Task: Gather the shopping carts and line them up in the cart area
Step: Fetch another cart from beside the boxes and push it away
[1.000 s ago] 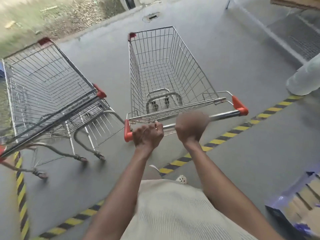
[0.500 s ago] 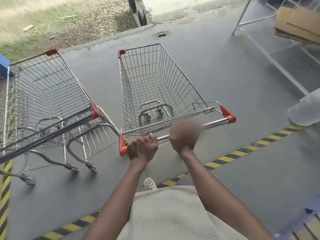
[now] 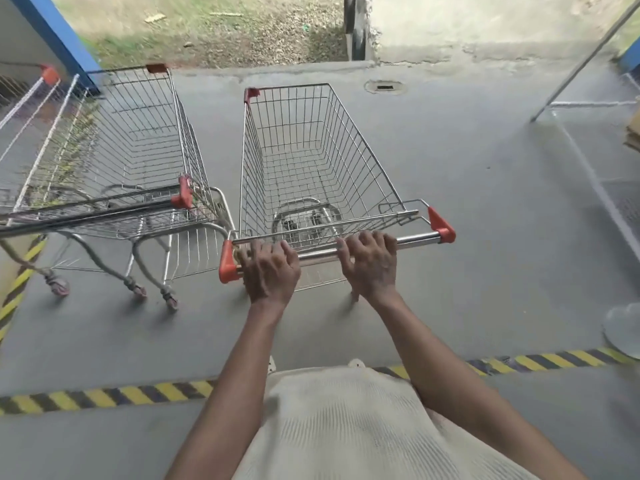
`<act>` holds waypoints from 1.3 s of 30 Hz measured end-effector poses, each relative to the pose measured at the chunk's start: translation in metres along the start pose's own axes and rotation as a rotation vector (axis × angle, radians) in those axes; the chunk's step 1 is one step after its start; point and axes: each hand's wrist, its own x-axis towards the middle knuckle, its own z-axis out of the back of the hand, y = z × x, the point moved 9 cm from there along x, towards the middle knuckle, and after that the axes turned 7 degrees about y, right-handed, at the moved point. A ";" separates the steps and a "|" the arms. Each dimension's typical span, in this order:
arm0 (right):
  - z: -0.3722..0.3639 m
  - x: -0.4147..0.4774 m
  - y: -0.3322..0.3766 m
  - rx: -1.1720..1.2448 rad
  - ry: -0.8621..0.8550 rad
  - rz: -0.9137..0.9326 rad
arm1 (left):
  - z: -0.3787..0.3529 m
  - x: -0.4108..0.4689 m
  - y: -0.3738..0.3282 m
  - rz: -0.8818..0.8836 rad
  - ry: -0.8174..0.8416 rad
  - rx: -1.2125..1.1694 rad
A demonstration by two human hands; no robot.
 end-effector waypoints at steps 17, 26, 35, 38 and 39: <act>-0.021 0.005 -0.027 0.104 0.087 -0.001 | -0.023 -0.018 -0.043 -0.137 0.031 0.055; -0.032 0.023 -0.009 0.110 0.186 0.009 | -0.022 0.001 -0.023 -0.081 0.055 0.035; -0.035 0.055 0.017 0.096 0.189 0.078 | -0.025 0.042 0.004 -0.098 0.163 -0.004; -0.040 0.063 0.030 0.119 0.210 0.088 | -0.024 0.057 0.016 -0.087 0.206 -0.004; -0.042 0.065 0.035 0.125 0.219 0.094 | -0.024 0.062 0.020 -0.079 0.221 -0.007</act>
